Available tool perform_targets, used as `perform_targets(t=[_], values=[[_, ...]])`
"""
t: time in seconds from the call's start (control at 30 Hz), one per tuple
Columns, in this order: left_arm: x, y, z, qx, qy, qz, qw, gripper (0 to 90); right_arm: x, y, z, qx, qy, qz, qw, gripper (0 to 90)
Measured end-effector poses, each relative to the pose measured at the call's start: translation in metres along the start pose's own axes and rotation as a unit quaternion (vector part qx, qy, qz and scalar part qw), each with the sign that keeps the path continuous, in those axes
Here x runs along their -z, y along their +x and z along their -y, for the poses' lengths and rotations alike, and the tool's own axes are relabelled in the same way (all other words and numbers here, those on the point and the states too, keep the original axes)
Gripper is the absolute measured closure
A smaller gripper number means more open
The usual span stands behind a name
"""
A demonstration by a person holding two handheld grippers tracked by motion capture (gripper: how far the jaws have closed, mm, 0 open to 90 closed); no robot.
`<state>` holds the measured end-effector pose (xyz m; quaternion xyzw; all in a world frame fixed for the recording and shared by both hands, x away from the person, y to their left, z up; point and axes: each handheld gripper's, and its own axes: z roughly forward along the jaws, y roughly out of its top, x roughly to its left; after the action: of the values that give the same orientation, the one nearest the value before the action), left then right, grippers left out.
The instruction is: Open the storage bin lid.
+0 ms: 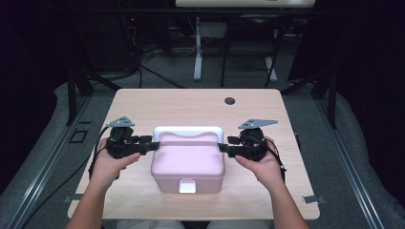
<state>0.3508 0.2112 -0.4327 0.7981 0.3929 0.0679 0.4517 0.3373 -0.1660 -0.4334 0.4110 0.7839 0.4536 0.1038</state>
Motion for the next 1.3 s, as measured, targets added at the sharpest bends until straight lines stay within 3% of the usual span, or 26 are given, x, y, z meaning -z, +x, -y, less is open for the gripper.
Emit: perform_targets(t=[0.37, 0.9, 1.3], values=[[-0.004, -0.002, 0.003, -0.005, 0.0, -0.003, 1.0, 62.2, -0.011, 0.003, 0.004, 0.008, 0.008, -0.019, 0.9998, 57.2], [0.0, -0.006, 0.005, -0.015, -0.005, -0.014, 0.9998, 70.3, -0.009, 0.007, 0.004, 0.017, 0.008, -0.013, 0.9997, 63.9], [0.001, -0.009, 0.008, -0.028, 0.001, -0.006, 0.9996, 71.6, -0.007, 0.009, 0.008, 0.026, 0.009, -0.005, 0.9996, 68.3]])
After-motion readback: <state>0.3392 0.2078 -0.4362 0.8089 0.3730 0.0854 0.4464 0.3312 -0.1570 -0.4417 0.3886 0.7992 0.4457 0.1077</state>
